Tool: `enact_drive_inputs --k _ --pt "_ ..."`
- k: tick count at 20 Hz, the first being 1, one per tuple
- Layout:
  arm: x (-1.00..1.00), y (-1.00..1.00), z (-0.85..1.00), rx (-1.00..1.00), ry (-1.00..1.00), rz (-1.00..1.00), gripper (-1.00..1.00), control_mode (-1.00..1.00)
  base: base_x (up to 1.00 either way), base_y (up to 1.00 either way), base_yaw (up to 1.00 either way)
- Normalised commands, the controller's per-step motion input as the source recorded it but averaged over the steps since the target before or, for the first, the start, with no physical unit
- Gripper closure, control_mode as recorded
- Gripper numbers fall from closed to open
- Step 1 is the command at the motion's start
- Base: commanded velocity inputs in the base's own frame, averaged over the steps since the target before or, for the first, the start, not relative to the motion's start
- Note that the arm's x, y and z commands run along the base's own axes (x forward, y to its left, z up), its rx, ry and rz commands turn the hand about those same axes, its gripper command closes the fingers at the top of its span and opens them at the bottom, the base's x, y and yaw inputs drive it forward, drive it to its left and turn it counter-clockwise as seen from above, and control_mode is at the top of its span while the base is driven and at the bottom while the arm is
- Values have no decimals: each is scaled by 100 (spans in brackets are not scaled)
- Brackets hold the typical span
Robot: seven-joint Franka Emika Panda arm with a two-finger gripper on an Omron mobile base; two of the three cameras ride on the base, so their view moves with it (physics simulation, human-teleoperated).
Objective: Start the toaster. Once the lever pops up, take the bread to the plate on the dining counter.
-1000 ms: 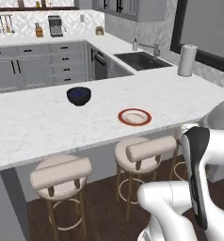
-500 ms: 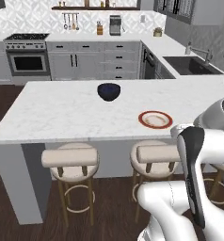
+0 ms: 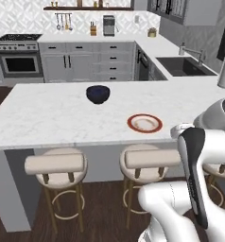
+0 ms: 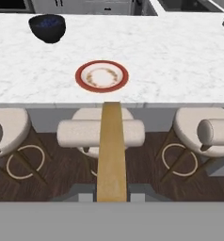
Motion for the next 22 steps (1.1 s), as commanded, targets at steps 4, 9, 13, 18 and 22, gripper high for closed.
enact_drive_inputs --k 4,9,13,18,22 --pt "0 0 0 0 0 0 100 100 45 26 -12" --pt "0 0 0 0 0 0 100 100 42 41 -13" --pt "0 0 0 0 0 0 100 100 35 31 -2" --pt "0 0 0 0 0 0 100 100 50 -21 -5" --pt "0 0 0 0 0 0 100 100 34 -33 -8"
